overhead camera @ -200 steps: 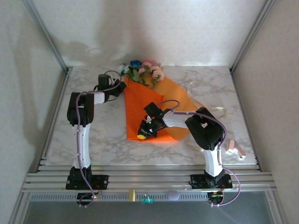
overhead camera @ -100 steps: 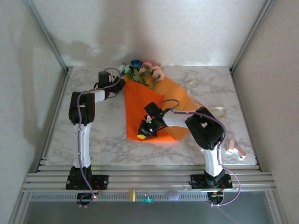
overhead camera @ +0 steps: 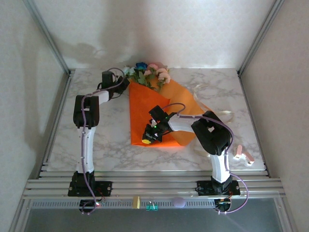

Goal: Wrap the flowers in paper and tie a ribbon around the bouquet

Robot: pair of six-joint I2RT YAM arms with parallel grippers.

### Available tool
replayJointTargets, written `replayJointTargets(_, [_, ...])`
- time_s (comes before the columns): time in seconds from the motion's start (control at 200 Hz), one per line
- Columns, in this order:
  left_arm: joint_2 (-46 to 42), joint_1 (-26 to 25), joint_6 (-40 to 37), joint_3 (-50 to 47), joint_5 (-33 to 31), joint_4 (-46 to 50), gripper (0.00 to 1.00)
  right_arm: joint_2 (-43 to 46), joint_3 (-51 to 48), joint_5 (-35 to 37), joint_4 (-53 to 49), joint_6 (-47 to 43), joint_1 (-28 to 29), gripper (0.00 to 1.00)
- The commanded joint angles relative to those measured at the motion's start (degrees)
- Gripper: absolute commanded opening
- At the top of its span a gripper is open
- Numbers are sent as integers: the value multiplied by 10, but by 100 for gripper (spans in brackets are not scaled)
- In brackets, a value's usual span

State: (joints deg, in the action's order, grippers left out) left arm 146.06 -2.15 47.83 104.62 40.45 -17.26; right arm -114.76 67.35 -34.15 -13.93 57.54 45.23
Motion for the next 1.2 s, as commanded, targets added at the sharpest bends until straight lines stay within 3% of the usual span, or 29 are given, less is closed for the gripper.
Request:
replayJointTargets(0.0, [9,2,-3,9,-27,18,0,-39,-37,57,-116,-8,2,0])
replayJointTargets(0.02, [5,2,-2,7,-29,19,2,-38,-36,57,-116,-9,1,0])
replayJointTargets(0.065, [-9,2,-1,-1,-38,26,30,-33,-32,59,-117,-13,1,1])
replayJointTargets(0.1, [-27,2,-1,-14,-48,28,41,-28,-25,60,-121,-17,2,4])
replayJointTargets(0.255, [-176,2,20,-149,-130,56,54,12,37,75,-165,-43,1,22])
replayJointTargets(0.45, [-399,-1,77,-347,-208,156,56,93,104,109,-260,-75,-17,39])
replayJointTargets(0.561, [-508,-25,78,-430,-204,197,56,160,81,118,-280,-83,-72,46])
replayJointTargets(0.651, [-560,-78,84,-484,-155,188,50,202,74,132,-317,-114,-131,48])
replayJointTargets(0.806, [-543,-226,109,-513,-115,178,36,219,46,171,-349,-161,-293,47])
replayJointTargets(0.906, [-502,-282,121,-509,-120,156,34,193,46,173,-327,-178,-365,44])
replayJointTargets(1.046, [-451,-311,135,-505,-119,124,33,111,81,163,-317,-206,-371,38])
replayJointTargets(1.191, [-441,-319,118,-506,-149,180,33,63,80,177,-307,-217,-318,32])
